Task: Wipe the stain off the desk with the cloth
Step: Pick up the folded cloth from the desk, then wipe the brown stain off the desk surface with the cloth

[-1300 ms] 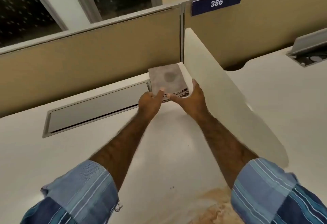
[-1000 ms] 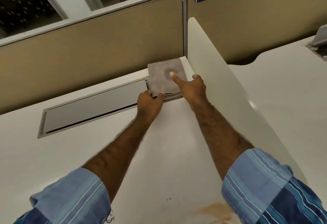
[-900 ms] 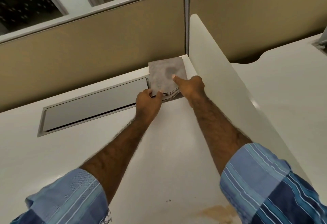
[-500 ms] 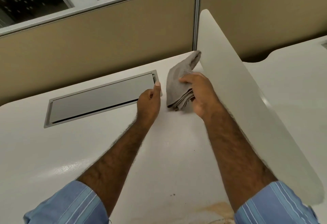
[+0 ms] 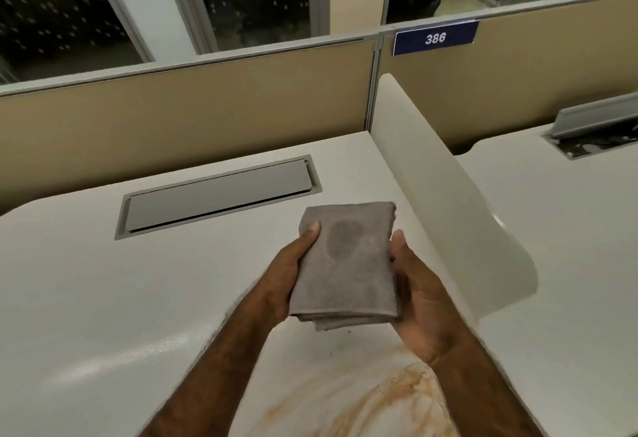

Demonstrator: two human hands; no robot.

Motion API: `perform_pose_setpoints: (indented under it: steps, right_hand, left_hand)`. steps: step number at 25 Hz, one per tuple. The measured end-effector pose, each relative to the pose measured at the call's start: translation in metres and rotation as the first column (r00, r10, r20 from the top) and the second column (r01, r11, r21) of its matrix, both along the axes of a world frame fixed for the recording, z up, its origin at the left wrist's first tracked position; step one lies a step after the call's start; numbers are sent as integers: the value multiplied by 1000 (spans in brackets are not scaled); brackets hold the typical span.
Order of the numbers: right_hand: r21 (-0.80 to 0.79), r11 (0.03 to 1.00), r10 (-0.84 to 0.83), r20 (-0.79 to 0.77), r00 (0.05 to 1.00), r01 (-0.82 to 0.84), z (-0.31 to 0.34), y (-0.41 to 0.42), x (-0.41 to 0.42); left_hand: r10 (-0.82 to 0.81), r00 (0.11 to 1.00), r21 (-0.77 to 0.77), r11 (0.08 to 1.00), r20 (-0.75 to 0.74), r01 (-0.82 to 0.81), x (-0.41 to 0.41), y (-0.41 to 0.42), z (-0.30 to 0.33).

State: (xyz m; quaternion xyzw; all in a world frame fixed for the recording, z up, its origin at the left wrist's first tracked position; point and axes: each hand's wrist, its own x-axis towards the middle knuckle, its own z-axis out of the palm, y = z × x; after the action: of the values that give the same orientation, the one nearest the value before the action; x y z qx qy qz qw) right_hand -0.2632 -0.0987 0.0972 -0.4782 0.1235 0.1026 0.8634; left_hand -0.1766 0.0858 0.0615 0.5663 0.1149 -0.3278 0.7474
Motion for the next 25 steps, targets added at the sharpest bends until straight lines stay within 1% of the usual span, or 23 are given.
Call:
perform_pose_setpoints:
  steps: [2, 4, 6, 7, 8, 9, 10, 11, 13, 16, 18, 20, 22, 25]
  right_hand:
    - [67, 998, -16, -26, 1000, 17, 0, 23, -42]
    - [187, 982, 15, -71, 997, -2, -5, 51, -82]
    - [306, 952, 44, -125, 991, -3, -9, 81, -120]
    - [319, 948, 48, -134, 990, -3, -12, 96, -136]
    - [269, 963, 48, -130, 990, -12, -16, 113, -154]
    - [150, 989, 29, -125, 992, -10, -22, 127, -169]
    - [-16, 1000, 1, -102, 995, -2, -27, 140, -181]
    - [-181, 983, -44, -78, 996, 29, -30, 153, -193]
    - [-386, 919, -95, -21, 995, 80, -33, 175, -216]
    - [-609, 788, -84, 29, 996, 84, -41, 197, -246]
    - [-717, 696, -21, 27, 999, 34, -49, 207, -264]
    - [-791, 612, 21, 4, 1000, -10, -59, 215, -277]
    - [-831, 554, 52, -33, 998, -57, -69, 224, -286]
    - [-868, 471, 160, -94, 983, -159, -81, 249, -283]
  left_hand:
    - [-12, 1000, -44, 999, 25, 13, -37, 28, 3]
    - [14, 994, -75, 997, 107, -6, -76, 61, 6]
    - [9, 983, -70, 998, 184, 4, -114, 92, 13]
    - [-9, 976, -49, 999, 216, 20, -132, 106, 16]
    - [-28, 971, -29, 999, 239, 36, -154, 123, 19]
    - [-41, 966, -14, 999, 256, 47, -172, 138, 20]
    - [-51, 961, -1, 999, 271, 54, -188, 152, 20]
    - [-61, 954, 18, 998, 294, 58, -204, 167, 19]
    - [-82, 935, 88, 995, 345, 55, -233, 194, 14]
    - [-81, 921, 208, 978, 380, 0, -271, 223, 0]
    - [-72, 914, 279, 959, 400, -46, -296, 236, -13]
    - [-59, 908, 324, 942, 414, -87, -316, 246, -30]
    - [-40, 907, 368, 921, 420, -130, -333, 257, -48]
    - [14, 903, 455, 861, 429, -229, -351, 280, -73]
